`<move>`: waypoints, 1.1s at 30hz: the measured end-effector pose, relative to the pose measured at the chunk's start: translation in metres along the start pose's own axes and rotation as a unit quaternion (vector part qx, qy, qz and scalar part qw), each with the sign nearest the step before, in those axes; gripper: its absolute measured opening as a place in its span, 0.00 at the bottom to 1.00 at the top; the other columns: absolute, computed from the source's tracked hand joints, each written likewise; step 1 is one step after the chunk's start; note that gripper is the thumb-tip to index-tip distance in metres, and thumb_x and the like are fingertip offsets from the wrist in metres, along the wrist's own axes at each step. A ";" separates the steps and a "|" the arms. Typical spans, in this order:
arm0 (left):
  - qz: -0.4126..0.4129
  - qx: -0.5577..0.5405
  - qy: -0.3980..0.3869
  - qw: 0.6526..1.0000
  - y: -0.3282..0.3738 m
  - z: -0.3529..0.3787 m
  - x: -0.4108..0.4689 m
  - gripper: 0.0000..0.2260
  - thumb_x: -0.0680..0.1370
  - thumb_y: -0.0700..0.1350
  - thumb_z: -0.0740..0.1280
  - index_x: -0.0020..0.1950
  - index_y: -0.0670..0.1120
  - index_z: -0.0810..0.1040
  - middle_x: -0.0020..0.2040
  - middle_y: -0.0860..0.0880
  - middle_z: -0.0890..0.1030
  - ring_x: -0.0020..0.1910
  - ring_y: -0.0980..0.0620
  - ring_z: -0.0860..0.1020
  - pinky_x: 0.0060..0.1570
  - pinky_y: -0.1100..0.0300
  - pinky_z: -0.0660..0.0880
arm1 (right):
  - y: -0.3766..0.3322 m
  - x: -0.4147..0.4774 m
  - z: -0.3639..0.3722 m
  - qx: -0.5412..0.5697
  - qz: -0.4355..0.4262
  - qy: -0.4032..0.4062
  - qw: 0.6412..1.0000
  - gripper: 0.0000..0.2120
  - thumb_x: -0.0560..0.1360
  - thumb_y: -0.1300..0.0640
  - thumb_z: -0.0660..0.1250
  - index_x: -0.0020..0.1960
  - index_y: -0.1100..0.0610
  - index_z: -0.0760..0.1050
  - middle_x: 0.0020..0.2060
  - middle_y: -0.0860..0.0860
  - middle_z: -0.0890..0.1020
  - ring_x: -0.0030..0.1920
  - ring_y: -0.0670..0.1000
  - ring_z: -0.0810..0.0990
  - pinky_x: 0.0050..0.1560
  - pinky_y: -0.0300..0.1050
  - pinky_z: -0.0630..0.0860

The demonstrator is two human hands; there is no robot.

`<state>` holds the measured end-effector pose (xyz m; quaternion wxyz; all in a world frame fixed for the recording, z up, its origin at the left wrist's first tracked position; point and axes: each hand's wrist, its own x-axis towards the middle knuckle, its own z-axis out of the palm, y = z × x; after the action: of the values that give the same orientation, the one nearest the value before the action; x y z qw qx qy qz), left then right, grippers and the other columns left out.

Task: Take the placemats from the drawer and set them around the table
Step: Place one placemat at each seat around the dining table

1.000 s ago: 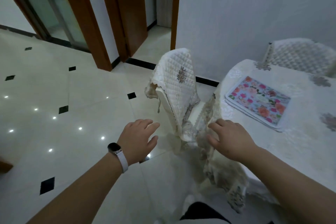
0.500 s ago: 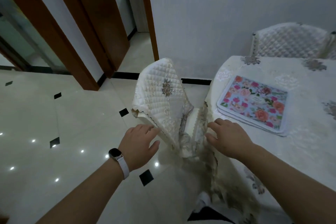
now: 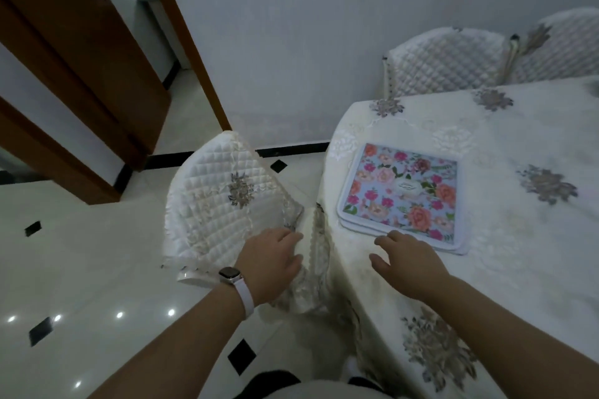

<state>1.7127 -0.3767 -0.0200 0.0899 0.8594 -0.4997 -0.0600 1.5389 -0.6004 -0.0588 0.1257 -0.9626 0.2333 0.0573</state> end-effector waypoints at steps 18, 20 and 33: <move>-0.080 -0.247 -0.175 0.950 0.007 0.068 0.198 0.18 0.80 0.51 0.63 0.69 0.49 0.72 0.62 0.46 0.76 0.56 0.48 0.76 0.56 0.51 0.76 | 0.101 0.004 -0.003 0.231 0.382 0.009 0.895 0.25 0.79 0.44 0.61 0.72 0.55 0.67 0.67 0.56 0.71 0.62 0.57 0.74 0.58 0.50 0.73; -0.118 -0.296 -0.192 0.928 0.008 0.072 0.219 0.17 0.80 0.51 0.63 0.68 0.50 0.71 0.59 0.47 0.76 0.51 0.49 0.78 0.50 0.49 0.79 | 0.109 0.015 -0.003 0.253 0.420 0.011 0.871 0.26 0.79 0.44 0.62 0.72 0.56 0.66 0.67 0.57 0.70 0.62 0.58 0.75 0.59 0.50 0.73; -0.246 -0.405 -0.170 0.864 0.020 0.097 0.310 0.20 0.79 0.51 0.66 0.67 0.45 0.69 0.54 0.48 0.76 0.49 0.47 0.76 0.46 0.57 0.73 | 0.136 0.082 0.003 0.374 0.510 0.045 0.773 0.30 0.75 0.46 0.67 0.72 0.59 0.66 0.64 0.59 0.75 0.56 0.59 0.79 0.57 0.55 0.77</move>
<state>1.8299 -0.6647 -0.1147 0.3257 0.8189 -0.2111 -0.4228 1.5485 -0.7522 -0.1047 0.4176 -0.5806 0.6985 -0.0227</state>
